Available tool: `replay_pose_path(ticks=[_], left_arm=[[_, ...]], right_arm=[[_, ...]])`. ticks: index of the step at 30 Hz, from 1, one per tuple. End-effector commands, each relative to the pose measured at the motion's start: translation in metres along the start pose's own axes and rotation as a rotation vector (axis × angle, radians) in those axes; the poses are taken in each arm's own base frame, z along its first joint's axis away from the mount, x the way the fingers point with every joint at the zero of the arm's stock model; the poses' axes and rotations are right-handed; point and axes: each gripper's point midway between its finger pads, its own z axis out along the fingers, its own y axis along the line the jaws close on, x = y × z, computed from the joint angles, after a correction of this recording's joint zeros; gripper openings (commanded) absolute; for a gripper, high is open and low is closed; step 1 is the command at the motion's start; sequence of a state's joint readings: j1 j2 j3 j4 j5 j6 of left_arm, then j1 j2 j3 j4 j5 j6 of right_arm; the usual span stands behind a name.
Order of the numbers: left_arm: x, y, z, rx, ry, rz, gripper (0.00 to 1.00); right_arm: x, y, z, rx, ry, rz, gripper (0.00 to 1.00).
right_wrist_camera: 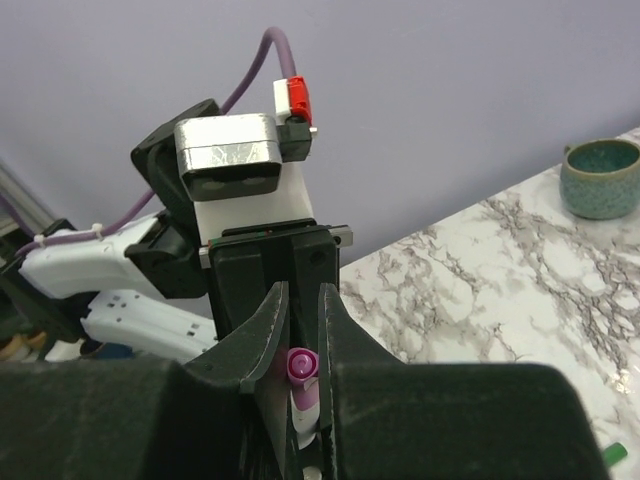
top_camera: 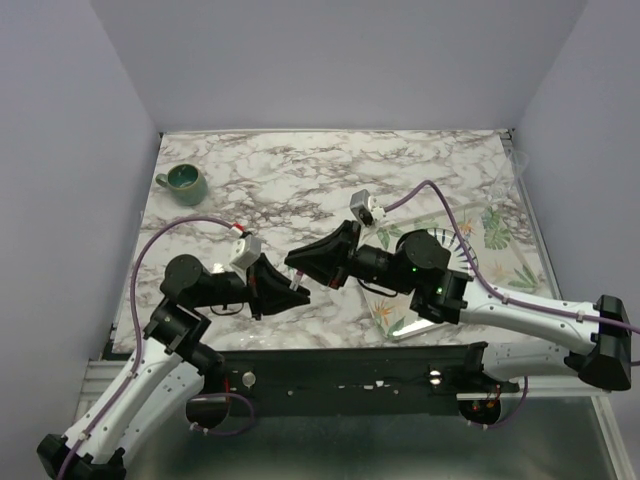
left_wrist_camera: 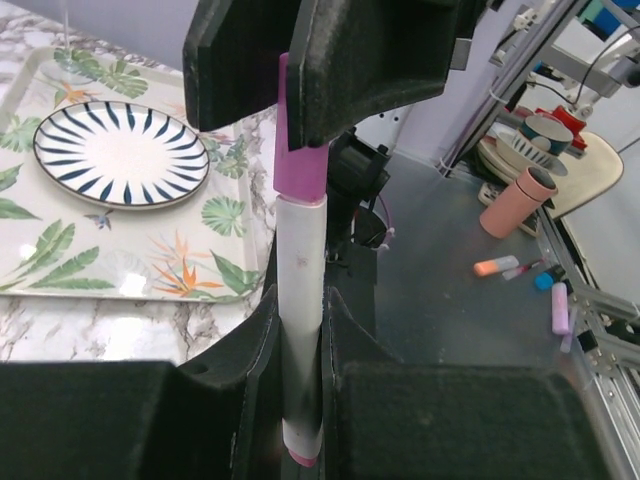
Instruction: Insert the pens into the pen caps
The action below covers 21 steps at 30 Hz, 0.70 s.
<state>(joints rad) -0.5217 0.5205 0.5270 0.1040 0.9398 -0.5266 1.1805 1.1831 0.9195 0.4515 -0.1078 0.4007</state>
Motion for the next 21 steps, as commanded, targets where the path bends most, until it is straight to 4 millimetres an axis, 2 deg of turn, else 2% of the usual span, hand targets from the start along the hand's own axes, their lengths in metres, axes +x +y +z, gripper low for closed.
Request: replay_pose_path(ticks=[1, 5, 12, 17, 20, 21], left_arm=[[-0.095, -0.019, -0.002, -0.036, -0.261, 0.314, 0.0], [-0.105, -0.016, -0.004, -0.071, -0.283, 0.38, 0.0], [-0.119, 0.001, 0.002, -0.132, -0.283, 0.407, 0.0], [-0.127, 0.01, 0.005, -0.173, -0.248, 0.434, 0.0], [-0.135, 0.018, 0.007, -0.21, -0.239, 0.431, 0.0], [-0.131, 0.026, 0.01, -0.224, -0.215, 0.406, 0.0]], right_arm=[[0.15, 0.027, -0.053, -0.18, 0.588, 0.118, 0.01], [0.156, 0.026, -0.057, -0.172, 0.608, 0.149, 0.01], [0.175, 0.025, -0.055, -0.128, 0.642, 0.234, 0.01], [0.189, 0.008, -0.061, -0.02, 0.678, 0.224, 0.01], [0.198, -0.009, -0.069, 0.079, 0.691, 0.166, 0.01], [0.197, -0.016, -0.069, 0.122, 0.674, 0.149, 0.01]])
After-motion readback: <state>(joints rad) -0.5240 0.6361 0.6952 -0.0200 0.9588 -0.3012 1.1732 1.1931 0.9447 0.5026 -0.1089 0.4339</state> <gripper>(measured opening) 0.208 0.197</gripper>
